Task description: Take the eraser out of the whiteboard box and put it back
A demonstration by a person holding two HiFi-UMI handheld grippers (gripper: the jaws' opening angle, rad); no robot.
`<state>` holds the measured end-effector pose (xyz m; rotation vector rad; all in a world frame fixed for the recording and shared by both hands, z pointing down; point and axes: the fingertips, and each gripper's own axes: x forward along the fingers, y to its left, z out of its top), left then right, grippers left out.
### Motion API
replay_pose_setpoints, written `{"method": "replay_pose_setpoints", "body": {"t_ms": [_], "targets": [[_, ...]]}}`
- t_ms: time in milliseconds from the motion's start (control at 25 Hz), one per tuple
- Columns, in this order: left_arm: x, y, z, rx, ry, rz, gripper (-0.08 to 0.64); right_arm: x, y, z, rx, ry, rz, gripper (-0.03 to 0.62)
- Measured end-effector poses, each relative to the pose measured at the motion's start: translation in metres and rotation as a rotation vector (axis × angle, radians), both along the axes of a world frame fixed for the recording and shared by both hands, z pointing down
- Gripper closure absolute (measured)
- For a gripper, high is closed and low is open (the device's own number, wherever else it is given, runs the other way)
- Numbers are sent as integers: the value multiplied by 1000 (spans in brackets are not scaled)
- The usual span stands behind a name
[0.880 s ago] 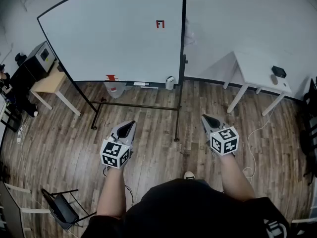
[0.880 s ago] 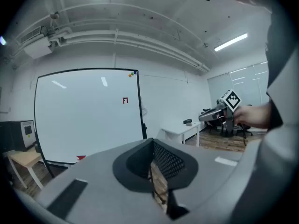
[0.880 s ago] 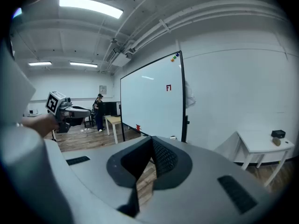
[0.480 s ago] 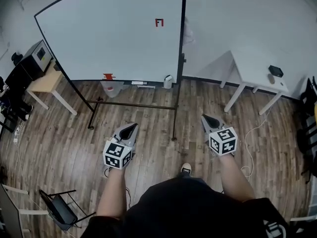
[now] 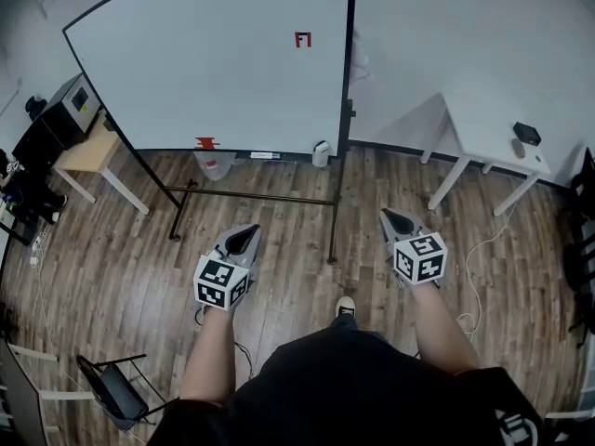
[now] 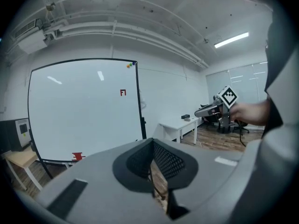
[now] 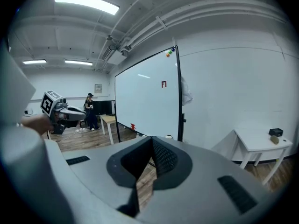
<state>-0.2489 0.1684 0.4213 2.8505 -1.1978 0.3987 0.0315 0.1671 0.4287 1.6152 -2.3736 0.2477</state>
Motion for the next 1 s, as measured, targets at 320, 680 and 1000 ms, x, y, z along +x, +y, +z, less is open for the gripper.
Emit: {"method": "replay_pose_setpoints", "body": {"t_ms": [320,680,1000], "targets": [[20,-31,7,-21,-16,13,549,8,-29,12,-35,-44,-37,598],[40,-56,22,-54,-32,33,549,21,-56,31,-79,-47,-45,598],[56,-75,39,-91,-42,39,549,34,-78,44,-100,-49,-44,598]]}}
